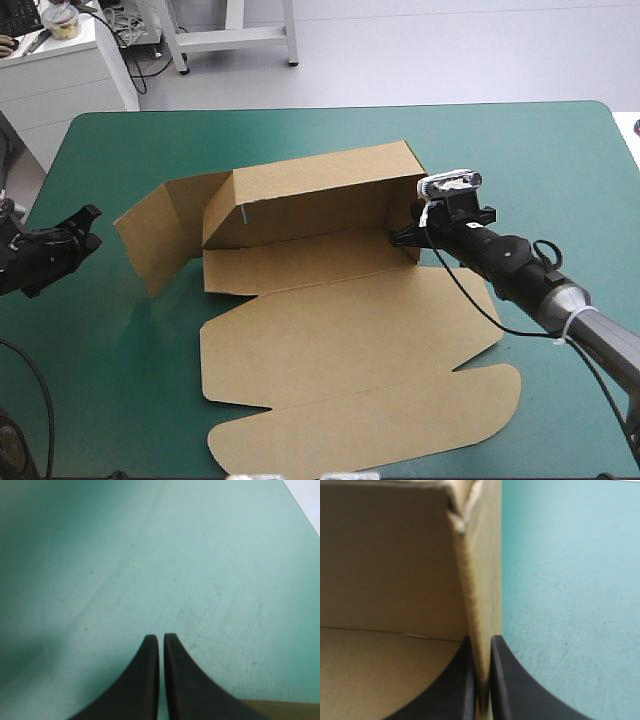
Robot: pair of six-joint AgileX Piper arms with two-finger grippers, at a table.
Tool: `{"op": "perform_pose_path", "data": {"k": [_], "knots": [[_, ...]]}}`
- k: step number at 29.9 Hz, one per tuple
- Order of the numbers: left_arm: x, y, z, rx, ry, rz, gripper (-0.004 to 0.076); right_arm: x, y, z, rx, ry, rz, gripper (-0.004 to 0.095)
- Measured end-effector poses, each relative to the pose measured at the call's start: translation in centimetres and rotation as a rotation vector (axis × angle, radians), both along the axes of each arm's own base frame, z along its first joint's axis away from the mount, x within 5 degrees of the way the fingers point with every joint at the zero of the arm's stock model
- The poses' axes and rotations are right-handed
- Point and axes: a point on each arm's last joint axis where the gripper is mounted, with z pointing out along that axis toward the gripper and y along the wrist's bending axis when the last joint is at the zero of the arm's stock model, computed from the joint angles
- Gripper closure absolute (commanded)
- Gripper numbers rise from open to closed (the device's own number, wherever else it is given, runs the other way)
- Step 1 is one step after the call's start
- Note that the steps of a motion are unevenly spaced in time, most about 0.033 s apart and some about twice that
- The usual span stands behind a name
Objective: Fold the box
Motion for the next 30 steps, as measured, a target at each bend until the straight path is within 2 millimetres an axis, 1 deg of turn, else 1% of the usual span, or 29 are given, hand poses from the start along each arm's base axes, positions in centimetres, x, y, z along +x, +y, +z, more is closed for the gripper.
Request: {"op": "perform_pose_path", "data": {"k": [3,6,9,13,15,18,21,23,25,30], "knots": [[0.0,0.0,0.0,-0.003,-0.002,0.002,0.071,0.8,-0.8,1.3,0.079,0.025,0.022,0.0904],[0.0,0.0,0.1,-0.008,-0.006,0.006,0.071,1.6,-2.0,3.2,0.154,0.06,0.036,0.0904],[0.1,0.0,0.1,-0.011,-0.009,0.008,0.071,2.1,-3.0,5.4,0.184,0.143,0.027,0.0904],[0.1,0.0,0.1,-0.011,-0.011,0.011,0.071,2.0,-3.8,8.1,0.073,0.314,0.001,0.0904],[0.1,0.0,0.1,-0.01,-0.012,0.011,0.071,2.0,-4.3,8.8,-0.002,0.379,-0.025,0.0904],[0.1,0.0,0.1,-0.009,-0.013,0.013,0.071,2.0,-4.8,9.8,-0.067,0.458,-0.044,0.0905],[0.1,0.0,0.1,-0.009,-0.012,0.013,0.071,1.9,-4.8,9.9,-0.078,0.537,-0.051,0.0905],[0.1,0.0,0.1,-0.01,-0.012,0.012,0.071,1.9,-4.8,9.4,-0.084,0.607,-0.052,0.0906],[0.1,0.0,0.1,-0.01,-0.011,0.012,0.071,2.0,-4.7,8.6,-0.093,0.678,-0.052,0.0906],[0.1,0.0,0.1,-0.014,-0.008,0.007,0.0711,3.4,-4.5,6.6,-0.093,0.737,-0.069,0.0907]]}}
